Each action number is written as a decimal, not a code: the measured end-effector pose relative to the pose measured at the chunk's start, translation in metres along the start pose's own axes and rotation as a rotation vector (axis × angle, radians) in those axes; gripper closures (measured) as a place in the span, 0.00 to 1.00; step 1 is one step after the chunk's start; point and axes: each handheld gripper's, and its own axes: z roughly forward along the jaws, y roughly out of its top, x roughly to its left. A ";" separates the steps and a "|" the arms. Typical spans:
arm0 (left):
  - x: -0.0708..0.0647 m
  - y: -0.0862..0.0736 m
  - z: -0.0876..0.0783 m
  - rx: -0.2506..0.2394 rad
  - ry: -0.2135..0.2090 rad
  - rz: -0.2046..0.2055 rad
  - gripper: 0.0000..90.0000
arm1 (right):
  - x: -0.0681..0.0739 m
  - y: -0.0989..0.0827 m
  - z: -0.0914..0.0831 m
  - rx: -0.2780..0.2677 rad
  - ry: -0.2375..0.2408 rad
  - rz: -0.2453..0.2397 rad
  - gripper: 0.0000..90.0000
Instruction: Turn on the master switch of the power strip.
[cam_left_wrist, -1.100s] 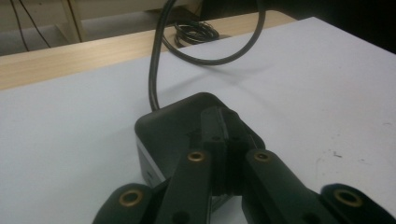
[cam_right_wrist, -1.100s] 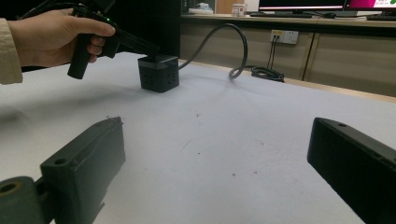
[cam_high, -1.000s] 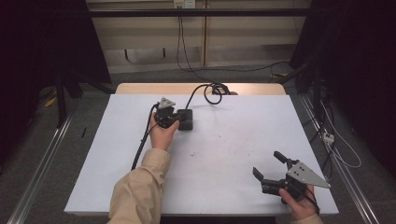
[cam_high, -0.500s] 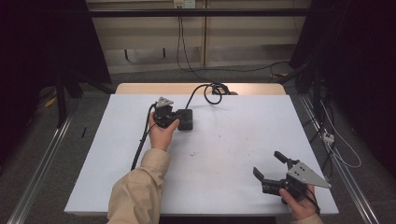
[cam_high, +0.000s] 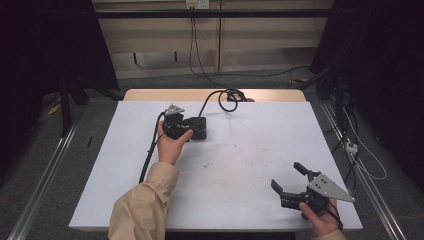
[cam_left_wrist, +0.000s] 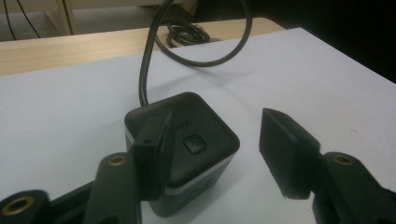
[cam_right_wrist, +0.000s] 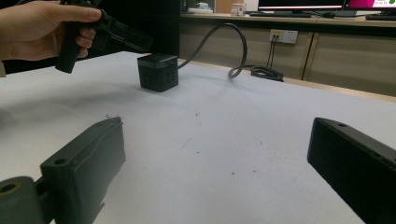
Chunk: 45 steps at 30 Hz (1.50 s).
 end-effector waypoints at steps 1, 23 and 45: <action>-0.001 0.000 -0.001 -0.006 -0.001 -0.004 0.46 | 0.000 0.000 0.000 0.000 0.001 0.000 0.04; 0.007 -0.020 -0.034 -0.014 -0.017 -0.011 0.21 | 0.002 -0.001 0.001 0.007 0.018 -0.003 0.04; 0.014 -0.047 -0.073 -0.042 -0.032 0.013 0.15 | 0.003 -0.001 0.002 0.010 0.023 0.004 0.04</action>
